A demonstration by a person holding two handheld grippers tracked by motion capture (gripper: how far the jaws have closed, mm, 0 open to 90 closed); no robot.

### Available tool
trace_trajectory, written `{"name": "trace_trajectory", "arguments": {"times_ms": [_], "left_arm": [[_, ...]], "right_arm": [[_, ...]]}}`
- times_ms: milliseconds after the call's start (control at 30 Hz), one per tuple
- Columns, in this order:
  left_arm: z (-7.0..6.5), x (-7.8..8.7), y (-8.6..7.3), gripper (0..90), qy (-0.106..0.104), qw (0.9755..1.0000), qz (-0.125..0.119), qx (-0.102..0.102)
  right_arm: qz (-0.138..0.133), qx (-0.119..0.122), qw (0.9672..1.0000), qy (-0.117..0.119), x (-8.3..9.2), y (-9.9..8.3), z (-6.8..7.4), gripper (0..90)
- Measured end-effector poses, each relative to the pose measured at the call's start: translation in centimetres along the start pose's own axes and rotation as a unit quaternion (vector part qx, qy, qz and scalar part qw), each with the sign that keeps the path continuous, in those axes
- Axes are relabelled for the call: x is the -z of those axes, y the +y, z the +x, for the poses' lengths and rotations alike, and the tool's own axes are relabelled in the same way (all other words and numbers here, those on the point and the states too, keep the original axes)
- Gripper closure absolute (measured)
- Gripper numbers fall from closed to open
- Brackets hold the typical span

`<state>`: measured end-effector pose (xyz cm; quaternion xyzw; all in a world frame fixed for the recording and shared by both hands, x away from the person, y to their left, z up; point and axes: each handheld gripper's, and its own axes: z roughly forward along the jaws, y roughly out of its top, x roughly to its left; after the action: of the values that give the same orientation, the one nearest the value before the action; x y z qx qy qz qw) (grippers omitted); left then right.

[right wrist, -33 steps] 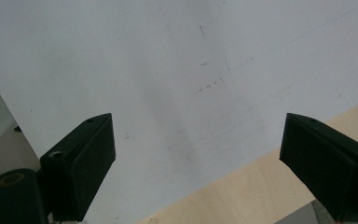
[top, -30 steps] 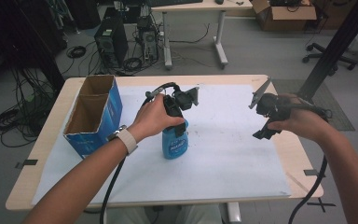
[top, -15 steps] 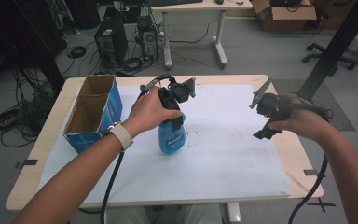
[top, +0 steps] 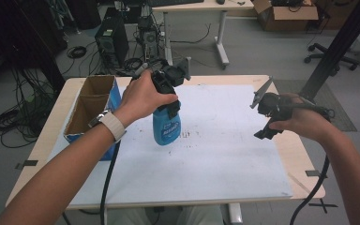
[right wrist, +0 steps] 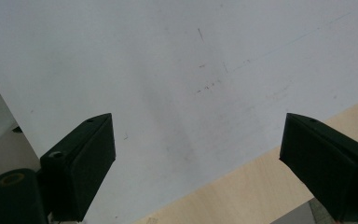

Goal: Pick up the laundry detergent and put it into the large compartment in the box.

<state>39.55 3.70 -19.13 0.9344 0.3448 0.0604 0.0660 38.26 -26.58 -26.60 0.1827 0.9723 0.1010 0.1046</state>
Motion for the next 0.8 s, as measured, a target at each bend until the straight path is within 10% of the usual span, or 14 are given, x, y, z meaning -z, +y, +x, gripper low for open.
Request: {"name": "trace_trajectory", "arguments": {"times_ms": [800], "left_arm": [[2.8, 6.7, -0.3, 37.6, -0.001, 0.9962, 0.0, 0.087]], "right_arm": [[-0.002, 0.004, 1.0, 0.002, 0.2, 0.1, 0.0, 10.3]]}}
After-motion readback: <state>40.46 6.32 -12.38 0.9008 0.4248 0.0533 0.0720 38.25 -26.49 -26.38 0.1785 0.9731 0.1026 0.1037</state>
